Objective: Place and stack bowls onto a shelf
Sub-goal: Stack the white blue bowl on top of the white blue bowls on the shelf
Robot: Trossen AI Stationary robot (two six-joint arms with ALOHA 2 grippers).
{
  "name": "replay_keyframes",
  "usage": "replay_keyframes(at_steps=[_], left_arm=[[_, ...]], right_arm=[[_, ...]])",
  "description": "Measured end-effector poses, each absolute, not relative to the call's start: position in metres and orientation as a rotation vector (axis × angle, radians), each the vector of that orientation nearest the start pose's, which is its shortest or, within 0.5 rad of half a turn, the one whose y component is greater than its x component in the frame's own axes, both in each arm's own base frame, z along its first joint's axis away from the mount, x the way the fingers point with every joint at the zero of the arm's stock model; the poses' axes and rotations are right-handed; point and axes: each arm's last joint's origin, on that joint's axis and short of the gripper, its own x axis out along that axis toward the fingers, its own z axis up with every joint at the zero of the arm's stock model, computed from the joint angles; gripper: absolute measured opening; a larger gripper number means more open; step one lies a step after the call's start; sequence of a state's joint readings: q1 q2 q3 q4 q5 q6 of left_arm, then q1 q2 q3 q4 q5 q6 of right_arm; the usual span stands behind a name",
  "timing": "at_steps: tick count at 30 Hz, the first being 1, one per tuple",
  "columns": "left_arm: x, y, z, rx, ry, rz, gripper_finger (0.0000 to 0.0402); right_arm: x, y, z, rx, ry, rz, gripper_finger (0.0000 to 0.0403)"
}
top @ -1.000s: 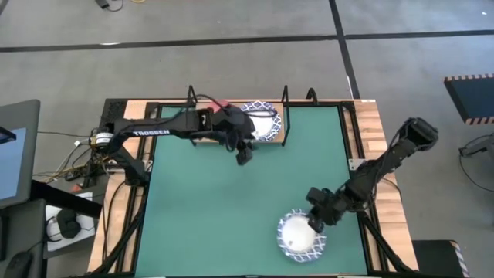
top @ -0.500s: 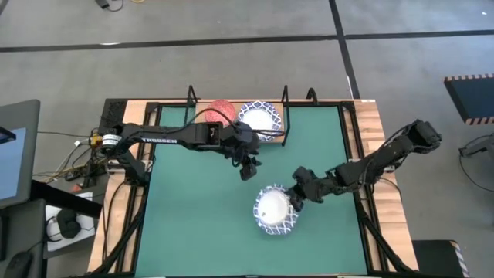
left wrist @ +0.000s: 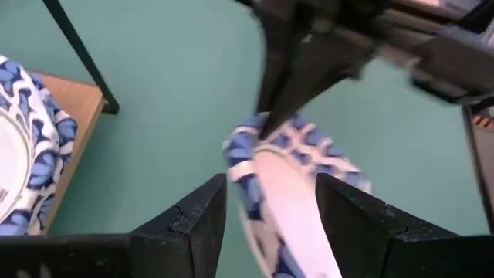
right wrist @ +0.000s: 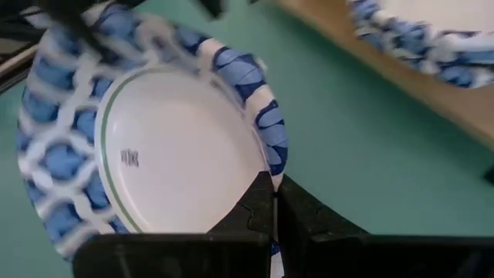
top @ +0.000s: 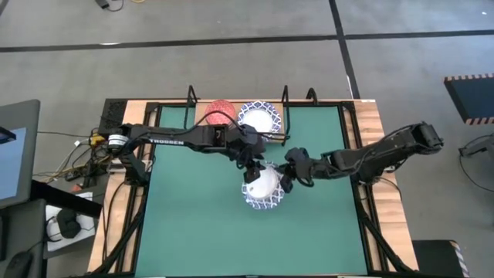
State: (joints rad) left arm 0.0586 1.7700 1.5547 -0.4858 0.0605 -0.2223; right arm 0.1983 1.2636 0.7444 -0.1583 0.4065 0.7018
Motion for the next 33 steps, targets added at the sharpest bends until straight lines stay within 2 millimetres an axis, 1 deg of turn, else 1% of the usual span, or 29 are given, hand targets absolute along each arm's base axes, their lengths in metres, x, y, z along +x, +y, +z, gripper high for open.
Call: replay_keyframes(at_steps=[3,5,7,10,12,18,25,28,33], left_arm=[[0.399,0.023,0.308,-0.272,0.67,0.058,0.0182],[0.399,0.024,0.309,-0.265,0.667,0.076,0.0182],[0.398,0.026,0.307,-0.24,0.678,0.147,0.0182],[0.395,0.031,0.305,-0.175,0.692,0.317,0.0182],[0.394,0.034,0.304,-0.15,0.704,0.367,0.0182],[0.393,0.04,0.303,-0.187,0.733,0.274,0.0176],[0.393,0.046,0.304,-0.179,0.721,0.22,0.0134],[0.393,0.046,0.304,-0.132,0.727,0.199,0.0124],[0.393,0.048,0.304,-0.036,0.736,0.166,0.0119]], right_arm=[[0.254,0.027,0.226,0.481,0.543,-0.463,0.0026],[0.255,0.02,0.226,0.489,0.538,-0.484,0.0026],[0.255,0.016,0.226,0.482,0.537,-0.494,0.0026],[0.256,0.015,0.226,0.454,0.541,-0.477,0.0026],[0.256,0.015,0.227,0.449,0.54,-0.474,0.0026],[0.257,0.016,0.227,0.449,0.537,-0.472,0.0026],[0.257,0.015,0.228,0.431,0.533,-0.467,0.0026],[0.258,0.015,0.229,0.433,0.521,-0.464,0.0026],[0.259,0.013,0.23,0.436,0.496,-0.474,0.0026]])
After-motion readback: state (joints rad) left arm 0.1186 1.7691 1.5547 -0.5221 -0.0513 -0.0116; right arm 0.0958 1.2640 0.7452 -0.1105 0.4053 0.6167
